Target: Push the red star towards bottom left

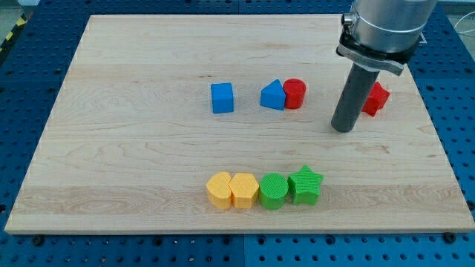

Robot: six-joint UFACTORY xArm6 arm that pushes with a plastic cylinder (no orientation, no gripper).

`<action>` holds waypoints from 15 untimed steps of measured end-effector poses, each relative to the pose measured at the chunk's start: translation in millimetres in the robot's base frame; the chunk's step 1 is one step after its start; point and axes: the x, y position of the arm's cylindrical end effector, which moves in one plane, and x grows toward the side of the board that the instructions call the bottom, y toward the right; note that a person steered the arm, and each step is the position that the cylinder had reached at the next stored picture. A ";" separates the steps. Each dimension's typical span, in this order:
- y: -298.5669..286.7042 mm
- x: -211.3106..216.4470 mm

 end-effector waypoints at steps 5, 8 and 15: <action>9.5 -58.4; 61.8 -56.4; 150.9 -66.6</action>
